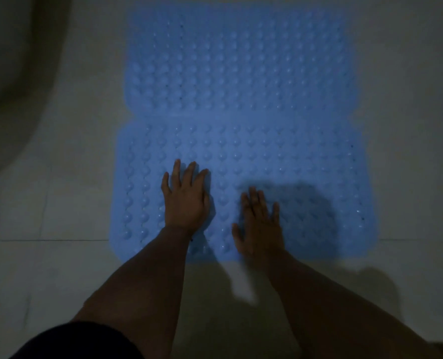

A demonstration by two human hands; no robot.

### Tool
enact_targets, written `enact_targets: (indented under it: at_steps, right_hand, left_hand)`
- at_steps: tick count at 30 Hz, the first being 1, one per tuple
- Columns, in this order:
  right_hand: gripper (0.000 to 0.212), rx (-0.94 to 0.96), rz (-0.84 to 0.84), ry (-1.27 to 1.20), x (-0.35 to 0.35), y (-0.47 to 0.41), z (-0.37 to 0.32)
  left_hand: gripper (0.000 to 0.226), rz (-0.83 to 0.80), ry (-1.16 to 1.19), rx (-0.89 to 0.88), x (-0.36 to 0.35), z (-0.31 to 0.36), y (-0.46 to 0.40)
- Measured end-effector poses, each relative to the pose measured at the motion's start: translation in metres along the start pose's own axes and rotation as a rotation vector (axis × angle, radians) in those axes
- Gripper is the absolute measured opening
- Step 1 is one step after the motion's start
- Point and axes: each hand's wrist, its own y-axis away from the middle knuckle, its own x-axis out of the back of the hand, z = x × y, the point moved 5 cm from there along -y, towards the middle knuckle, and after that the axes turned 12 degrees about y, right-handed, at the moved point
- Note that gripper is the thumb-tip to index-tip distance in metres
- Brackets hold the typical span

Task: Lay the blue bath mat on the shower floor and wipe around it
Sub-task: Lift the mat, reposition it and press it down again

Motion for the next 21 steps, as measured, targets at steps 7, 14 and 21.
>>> enact_targets:
  at_steps: [7,14,21]
  right_hand:
    - [0.026,-0.069,-0.001,0.012,0.099,-0.073,0.026]
    - [0.029,-0.028,0.277,-0.074,0.11,-0.103,0.039]
    - [0.022,0.059,0.41,-0.086,0.095,-0.096,0.031]
  left_hand:
    - [0.052,-0.082,0.043,-0.156,0.005,0.036,0.014]
    - [0.077,-0.217,-0.044,-0.249,-0.058,0.046,0.052]
    - [0.085,-0.211,-0.061,-0.274,-0.065,0.042,0.051]
